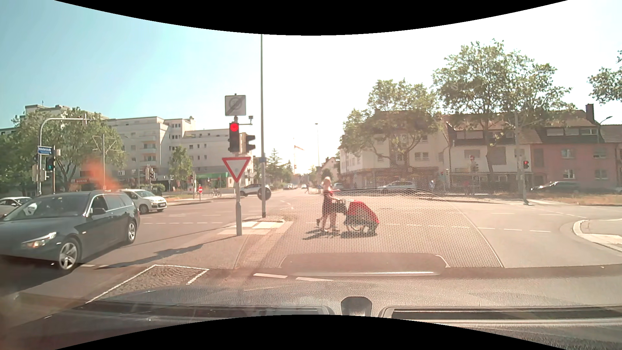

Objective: Follow the waypoints while adhering to traffic rules and regulations

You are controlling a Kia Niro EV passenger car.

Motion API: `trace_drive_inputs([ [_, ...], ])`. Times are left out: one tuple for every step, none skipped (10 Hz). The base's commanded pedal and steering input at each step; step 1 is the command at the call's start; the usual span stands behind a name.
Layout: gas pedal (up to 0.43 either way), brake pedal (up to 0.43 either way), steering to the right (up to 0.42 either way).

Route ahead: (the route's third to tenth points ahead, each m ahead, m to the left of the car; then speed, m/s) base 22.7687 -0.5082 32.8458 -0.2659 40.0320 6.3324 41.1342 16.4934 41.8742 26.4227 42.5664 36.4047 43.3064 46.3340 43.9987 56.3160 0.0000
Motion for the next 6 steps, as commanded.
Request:
trace_drive_inputs([
  [0.000, 0.293, 0.000],
  [0.000, 0.293, 0.000],
  [0.000, 0.293, 0.000],
  [0.000, 0.293, 0.000],
  [0.000, 0.293, 0.000],
  [0.000, 0.293, 0.000],
])
